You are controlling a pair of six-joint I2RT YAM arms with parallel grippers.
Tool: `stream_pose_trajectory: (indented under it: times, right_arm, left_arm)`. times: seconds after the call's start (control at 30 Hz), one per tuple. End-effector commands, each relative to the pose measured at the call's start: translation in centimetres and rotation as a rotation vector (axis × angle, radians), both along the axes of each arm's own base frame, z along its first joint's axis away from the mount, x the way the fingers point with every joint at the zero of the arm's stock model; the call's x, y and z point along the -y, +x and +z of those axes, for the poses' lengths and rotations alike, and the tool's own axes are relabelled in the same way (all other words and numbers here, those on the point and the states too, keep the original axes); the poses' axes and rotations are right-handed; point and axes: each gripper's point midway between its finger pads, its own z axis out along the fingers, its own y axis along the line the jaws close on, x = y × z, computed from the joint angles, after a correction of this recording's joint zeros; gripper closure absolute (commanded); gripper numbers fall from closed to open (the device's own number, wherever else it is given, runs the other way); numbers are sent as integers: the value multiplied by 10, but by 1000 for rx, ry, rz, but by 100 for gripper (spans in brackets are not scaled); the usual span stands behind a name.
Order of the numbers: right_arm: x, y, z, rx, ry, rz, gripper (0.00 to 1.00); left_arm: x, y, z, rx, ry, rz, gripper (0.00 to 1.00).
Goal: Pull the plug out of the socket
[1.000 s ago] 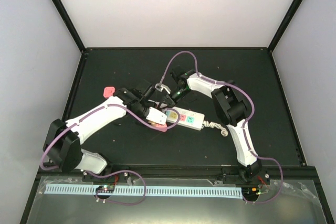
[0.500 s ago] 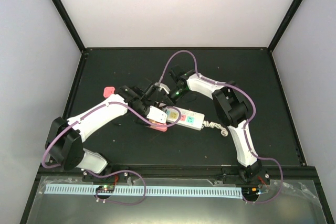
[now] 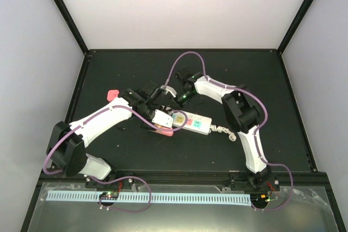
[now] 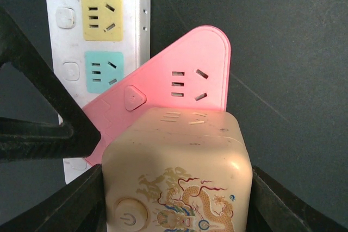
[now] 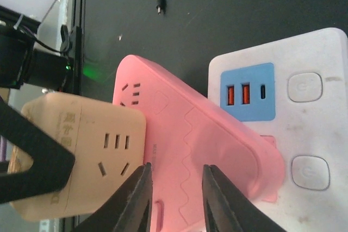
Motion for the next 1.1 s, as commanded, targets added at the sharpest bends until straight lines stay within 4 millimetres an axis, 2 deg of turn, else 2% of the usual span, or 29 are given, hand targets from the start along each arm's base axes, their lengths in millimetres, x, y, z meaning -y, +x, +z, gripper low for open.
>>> stream_pose_trajectory:
  times: [0.0,0.13,0.27,0.37,0.5,0.73,0.9,1.07]
  right_arm:
    - [18,-5,1,13,-94,-18,67]
    - [23,-5,42,3,-23,-37,55]
    - [41,-12,55,-84,30,-93,42]
    - [56,-28,47,-170,39,-129,35]
    - [65,-51,33,-257,49,-169,29]
    - [71,-67,15,-320,65,-223,26]
    - [72,-76,10,-308,43,-211,19]
    - [80,-93,8,-313,-11,-180,7]
  left_arm:
    - [9,4,25,21,-72,10,76]
    - [9,3,25,10,-66,14,77]
    - [11,4,25,0,-71,19,77]
    - [12,3,24,-5,-74,19,77]
    - [11,4,21,-4,-68,17,77]
    - [8,3,16,-6,-57,20,77]
    - [9,4,16,-6,-62,25,77]
    - [10,5,16,-2,-62,29,77]
